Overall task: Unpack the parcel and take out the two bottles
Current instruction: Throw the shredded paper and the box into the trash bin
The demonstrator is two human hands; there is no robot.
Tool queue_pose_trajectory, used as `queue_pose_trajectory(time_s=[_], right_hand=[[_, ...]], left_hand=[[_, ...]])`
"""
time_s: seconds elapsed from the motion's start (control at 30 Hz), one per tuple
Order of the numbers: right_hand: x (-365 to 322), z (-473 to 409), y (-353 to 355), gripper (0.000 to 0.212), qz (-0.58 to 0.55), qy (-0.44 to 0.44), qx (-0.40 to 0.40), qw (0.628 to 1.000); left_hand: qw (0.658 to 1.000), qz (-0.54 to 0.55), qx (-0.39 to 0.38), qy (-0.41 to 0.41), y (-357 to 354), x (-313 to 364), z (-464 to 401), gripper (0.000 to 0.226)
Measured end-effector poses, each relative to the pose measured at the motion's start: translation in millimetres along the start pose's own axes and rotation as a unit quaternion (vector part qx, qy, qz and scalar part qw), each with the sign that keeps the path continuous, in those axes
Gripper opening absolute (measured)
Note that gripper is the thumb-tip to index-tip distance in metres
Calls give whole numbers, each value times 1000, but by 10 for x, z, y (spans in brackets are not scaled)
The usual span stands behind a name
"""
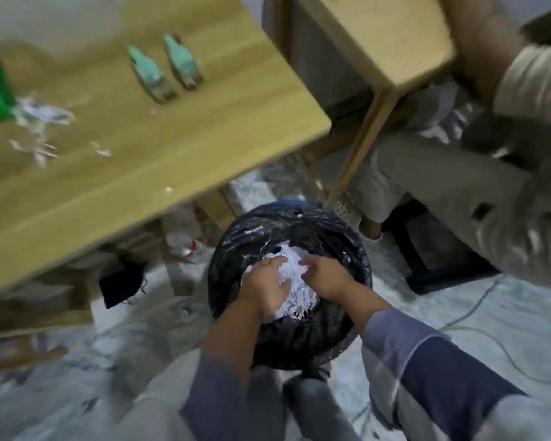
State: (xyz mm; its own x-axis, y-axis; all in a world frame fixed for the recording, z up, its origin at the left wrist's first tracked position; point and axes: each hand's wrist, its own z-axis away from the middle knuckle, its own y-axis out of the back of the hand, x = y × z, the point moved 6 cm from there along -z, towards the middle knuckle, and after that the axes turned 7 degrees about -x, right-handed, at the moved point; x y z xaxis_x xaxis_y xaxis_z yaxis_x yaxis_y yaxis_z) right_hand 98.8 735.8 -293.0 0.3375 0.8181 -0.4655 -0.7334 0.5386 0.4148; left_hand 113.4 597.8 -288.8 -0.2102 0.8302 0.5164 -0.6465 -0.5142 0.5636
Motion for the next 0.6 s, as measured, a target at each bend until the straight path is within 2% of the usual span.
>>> queue_pose_trajectory(time_s=[0.13,0.33,0.5,0.6], right_hand=[[-585,627,456,32,62,56,40,996],[-1542,1125,778,30,158,135,79,975],[-2319,1196,854,30,148,193,108,964],[-2788,1139,795,32,159,221,127,954]], left_hand=[[999,15,35,-34,623,410,579,39],[987,76,137,-41,1507,423,1213,26],[966,125,223,-48,2197,100,1573,23],[958,99,268,-23,2593,-307,1698,25]])
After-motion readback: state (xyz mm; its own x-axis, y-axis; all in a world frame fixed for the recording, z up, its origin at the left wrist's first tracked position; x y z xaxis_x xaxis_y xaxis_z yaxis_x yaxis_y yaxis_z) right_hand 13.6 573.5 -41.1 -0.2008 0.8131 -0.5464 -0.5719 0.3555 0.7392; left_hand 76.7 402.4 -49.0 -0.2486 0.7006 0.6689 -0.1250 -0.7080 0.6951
